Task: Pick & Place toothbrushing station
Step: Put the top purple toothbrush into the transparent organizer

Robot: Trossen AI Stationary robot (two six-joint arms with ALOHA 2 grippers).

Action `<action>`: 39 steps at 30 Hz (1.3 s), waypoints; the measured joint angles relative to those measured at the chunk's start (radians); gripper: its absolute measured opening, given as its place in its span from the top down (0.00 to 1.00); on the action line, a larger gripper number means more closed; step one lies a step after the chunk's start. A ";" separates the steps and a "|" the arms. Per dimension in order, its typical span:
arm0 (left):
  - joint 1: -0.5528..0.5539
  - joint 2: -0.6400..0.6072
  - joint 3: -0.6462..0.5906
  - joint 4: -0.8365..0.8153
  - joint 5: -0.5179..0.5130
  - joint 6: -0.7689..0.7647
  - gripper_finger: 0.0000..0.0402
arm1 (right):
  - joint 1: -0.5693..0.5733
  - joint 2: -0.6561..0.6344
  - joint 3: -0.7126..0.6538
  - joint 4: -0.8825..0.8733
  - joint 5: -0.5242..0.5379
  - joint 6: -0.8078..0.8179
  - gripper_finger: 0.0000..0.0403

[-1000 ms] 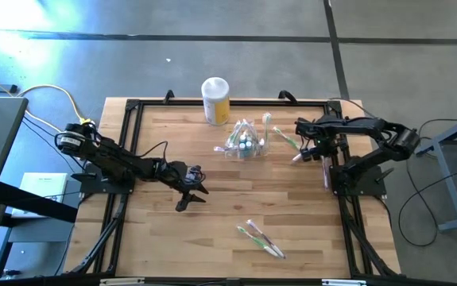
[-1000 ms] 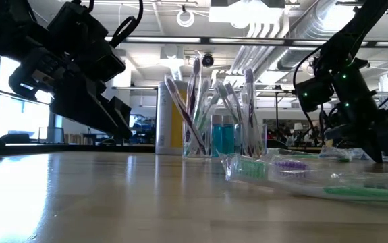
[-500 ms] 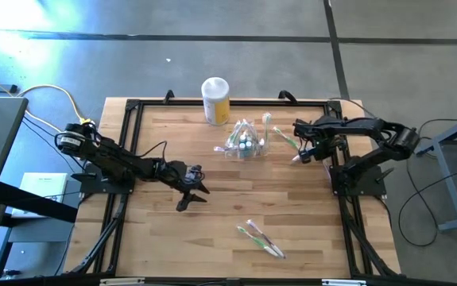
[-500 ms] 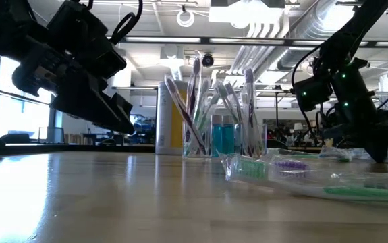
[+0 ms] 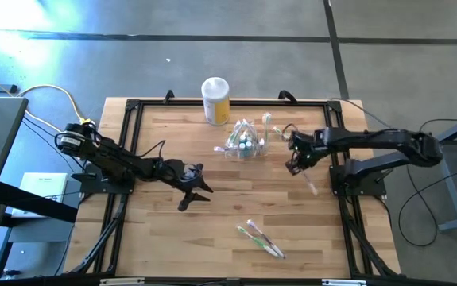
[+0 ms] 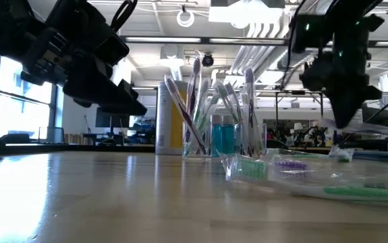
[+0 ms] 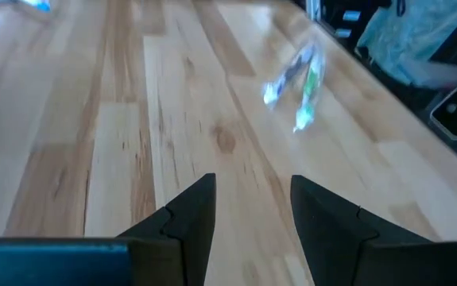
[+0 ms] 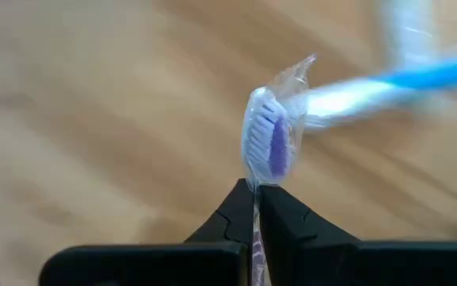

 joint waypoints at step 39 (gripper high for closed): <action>0.000 0.000 0.126 0.239 -0.120 0.014 0.60 | 0.468 0.417 0.006 1.784 0.261 -0.899 0.99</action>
